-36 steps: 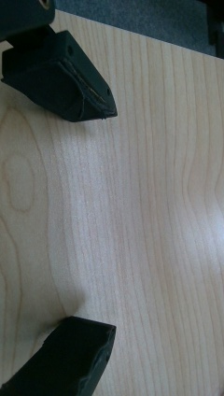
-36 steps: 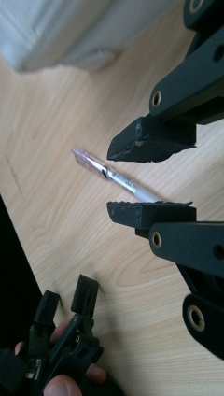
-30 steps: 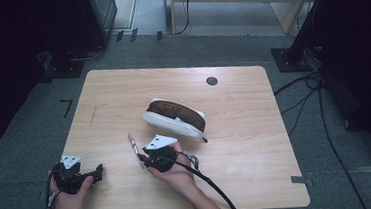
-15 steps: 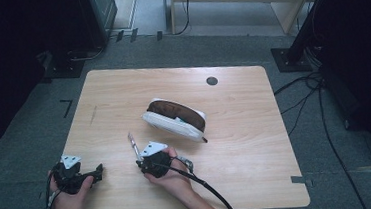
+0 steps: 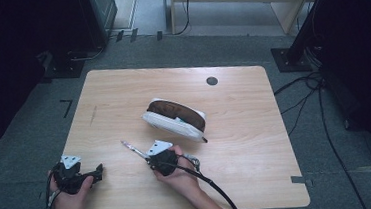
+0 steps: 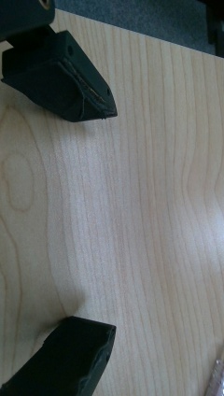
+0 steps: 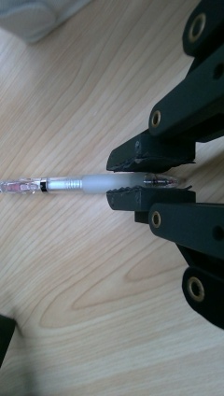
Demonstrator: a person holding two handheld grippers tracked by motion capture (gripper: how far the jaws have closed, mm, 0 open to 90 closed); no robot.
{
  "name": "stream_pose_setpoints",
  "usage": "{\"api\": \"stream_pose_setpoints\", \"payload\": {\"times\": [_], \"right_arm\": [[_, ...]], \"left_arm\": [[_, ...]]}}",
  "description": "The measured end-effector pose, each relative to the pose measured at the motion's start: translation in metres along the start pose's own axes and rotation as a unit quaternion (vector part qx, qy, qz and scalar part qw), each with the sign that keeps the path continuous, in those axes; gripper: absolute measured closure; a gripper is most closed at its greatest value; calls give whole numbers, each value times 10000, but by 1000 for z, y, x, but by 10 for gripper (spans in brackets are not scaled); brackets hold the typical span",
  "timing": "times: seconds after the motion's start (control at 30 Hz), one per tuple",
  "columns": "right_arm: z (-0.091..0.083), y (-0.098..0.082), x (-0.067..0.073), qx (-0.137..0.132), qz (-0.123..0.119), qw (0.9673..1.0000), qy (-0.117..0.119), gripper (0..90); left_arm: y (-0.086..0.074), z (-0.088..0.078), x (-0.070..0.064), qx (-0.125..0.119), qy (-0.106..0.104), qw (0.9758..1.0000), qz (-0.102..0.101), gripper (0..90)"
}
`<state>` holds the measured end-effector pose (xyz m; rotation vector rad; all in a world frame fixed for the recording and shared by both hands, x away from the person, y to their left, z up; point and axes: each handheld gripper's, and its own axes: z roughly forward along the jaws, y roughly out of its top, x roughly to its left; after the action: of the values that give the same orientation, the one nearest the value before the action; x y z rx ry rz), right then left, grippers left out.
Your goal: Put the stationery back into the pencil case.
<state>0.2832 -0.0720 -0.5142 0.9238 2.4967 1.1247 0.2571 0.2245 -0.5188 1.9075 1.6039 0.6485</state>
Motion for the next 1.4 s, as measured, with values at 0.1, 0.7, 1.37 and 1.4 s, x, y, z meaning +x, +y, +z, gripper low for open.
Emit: {"api": "stream_pose_setpoints", "payload": {"times": [0.1, 0.7, 1.37, 1.4], "right_arm": [[-6, -3, -5, -11, 26, 10000, 17, 808], [-29, -27, -29, -70, 190, 9998, -70, 775], [-28, -23, -24, -210, -93, 9995, -212, 816], [-30, -22, -25, -249, -91, 9994, -212, 816]], "left_arm": [[0, 0, 0, 1, 0, 10000, 1, 3], [0, 0, 0, 1, 0, 10000, 1, 3], [0, 0, 0, 3, 0, 10000, 2, 3], [0, 0, 0, 1, 1, 10000, 2, 3]]}}
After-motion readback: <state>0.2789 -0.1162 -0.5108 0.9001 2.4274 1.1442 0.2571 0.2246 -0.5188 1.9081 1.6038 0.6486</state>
